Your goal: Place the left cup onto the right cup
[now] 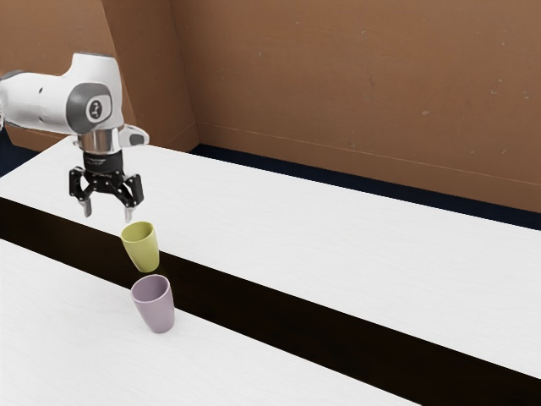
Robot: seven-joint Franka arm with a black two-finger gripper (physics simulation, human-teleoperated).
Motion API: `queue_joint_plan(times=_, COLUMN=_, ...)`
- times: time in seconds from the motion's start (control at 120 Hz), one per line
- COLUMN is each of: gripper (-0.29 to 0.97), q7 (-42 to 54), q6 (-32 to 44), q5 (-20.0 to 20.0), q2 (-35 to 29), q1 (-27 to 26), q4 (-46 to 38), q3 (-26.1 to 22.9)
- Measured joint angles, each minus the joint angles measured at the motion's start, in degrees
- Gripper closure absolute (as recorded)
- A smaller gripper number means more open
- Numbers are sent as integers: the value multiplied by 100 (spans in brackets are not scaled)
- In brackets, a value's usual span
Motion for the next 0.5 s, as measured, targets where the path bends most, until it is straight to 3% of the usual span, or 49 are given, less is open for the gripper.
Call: queue_joint_plan(times=0.5, gripper=0, q7=314, q6=370, q5=-155, q2=364, q1=249, q4=-64, q3=5)
